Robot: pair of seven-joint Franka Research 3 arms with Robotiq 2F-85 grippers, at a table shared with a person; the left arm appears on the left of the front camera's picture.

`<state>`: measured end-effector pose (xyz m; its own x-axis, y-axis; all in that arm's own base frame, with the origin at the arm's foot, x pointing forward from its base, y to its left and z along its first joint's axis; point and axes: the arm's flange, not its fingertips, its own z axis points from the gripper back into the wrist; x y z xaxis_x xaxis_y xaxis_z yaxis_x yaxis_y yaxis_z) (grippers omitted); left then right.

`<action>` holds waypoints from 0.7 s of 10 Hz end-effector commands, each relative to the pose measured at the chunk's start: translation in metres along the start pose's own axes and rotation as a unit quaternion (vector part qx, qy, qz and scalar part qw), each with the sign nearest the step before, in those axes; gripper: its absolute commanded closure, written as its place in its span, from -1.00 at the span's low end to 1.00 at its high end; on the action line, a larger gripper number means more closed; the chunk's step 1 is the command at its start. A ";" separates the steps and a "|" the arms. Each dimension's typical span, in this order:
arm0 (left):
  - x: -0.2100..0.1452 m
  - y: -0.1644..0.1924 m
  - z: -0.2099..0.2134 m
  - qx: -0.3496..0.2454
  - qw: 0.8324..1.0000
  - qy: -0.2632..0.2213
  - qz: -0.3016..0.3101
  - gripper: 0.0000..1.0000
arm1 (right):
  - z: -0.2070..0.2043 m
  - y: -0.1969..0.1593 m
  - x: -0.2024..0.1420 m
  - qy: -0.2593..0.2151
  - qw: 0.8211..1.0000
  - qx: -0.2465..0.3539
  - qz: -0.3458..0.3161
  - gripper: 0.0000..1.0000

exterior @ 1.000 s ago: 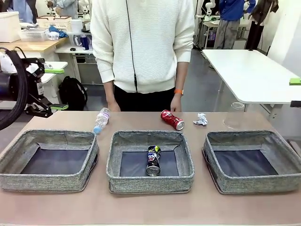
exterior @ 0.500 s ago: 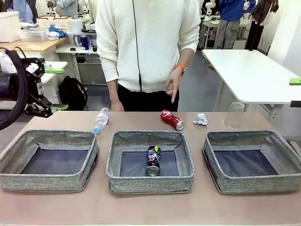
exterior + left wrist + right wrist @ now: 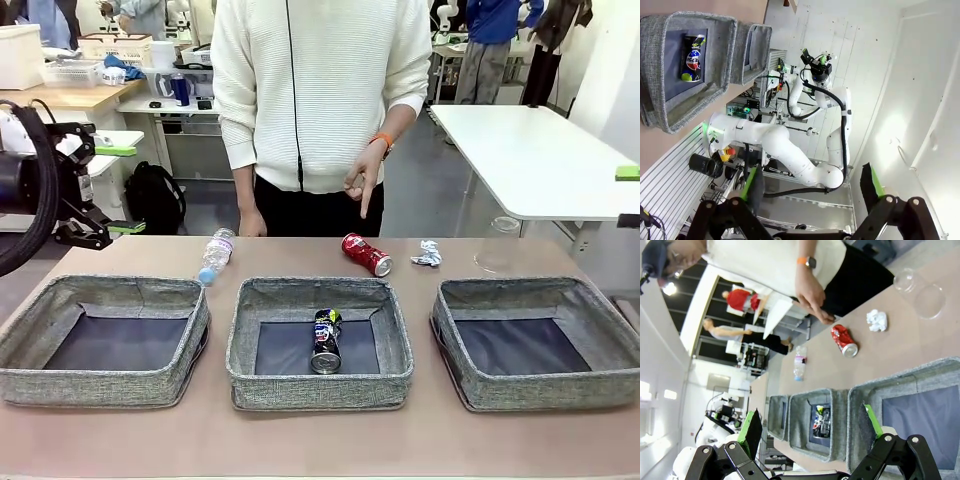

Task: Sort the waste into the appropriate baskets.
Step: Pick up the waste item pointed out by the person.

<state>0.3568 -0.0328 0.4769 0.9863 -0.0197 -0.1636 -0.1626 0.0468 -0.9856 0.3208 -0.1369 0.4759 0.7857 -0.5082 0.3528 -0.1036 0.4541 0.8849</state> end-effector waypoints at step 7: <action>-0.001 -0.002 -0.002 -0.010 1.000 0.000 0.001 -1.00 | -0.297 0.077 -0.002 0.140 0.783 -0.375 0.477 -1.00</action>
<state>0.3575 -0.0338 0.4753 0.9855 -0.0220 -0.1680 -0.1668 0.0479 -0.9848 0.4505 0.1213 0.4735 0.7453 0.1494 0.6497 -0.4125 0.8690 0.2734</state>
